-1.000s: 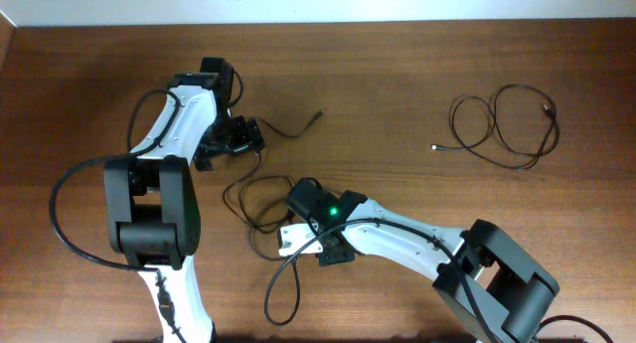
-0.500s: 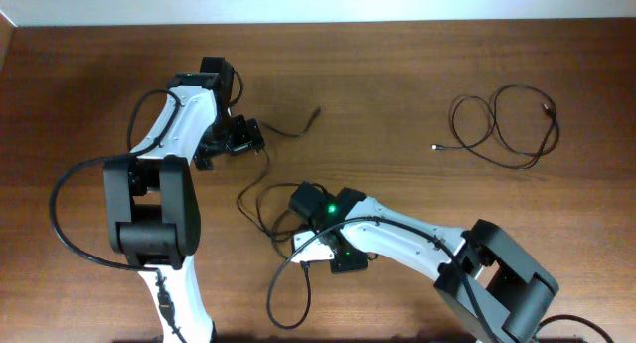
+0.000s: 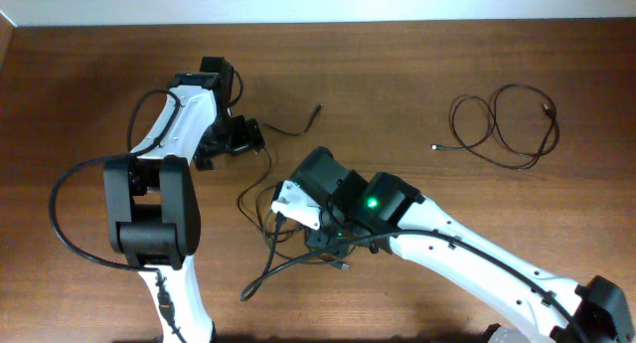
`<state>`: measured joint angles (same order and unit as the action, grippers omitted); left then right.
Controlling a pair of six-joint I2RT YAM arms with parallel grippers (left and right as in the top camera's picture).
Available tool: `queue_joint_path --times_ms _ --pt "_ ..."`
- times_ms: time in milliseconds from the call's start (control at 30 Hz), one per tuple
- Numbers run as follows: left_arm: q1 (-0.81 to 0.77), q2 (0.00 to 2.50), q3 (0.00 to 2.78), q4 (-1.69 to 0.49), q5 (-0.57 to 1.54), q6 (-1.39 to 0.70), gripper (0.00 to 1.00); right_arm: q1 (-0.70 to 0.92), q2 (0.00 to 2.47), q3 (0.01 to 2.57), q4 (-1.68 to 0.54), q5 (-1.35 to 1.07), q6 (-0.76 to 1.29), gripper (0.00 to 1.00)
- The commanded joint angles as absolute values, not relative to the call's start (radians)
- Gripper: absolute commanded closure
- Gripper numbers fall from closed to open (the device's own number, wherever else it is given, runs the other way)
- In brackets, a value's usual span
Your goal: Untangle cables
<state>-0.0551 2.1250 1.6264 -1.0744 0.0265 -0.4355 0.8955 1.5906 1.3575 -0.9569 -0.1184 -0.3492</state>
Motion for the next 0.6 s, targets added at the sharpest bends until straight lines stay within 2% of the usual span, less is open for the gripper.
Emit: queue_joint_path --times_ms 0,233,567 --pt "-0.059 2.126 1.619 -1.074 0.031 -0.445 0.01 0.89 1.571 1.376 -0.982 -0.132 -0.304 0.96" --pt "-0.059 2.126 1.619 -1.073 0.038 -0.445 0.0 0.889 1.385 1.517 -1.003 -0.08 -0.165 0.96" --pt "-0.059 2.126 1.619 -1.074 0.038 -0.445 0.0 0.889 0.99 1.583 -1.034 0.433 0.089 0.96"
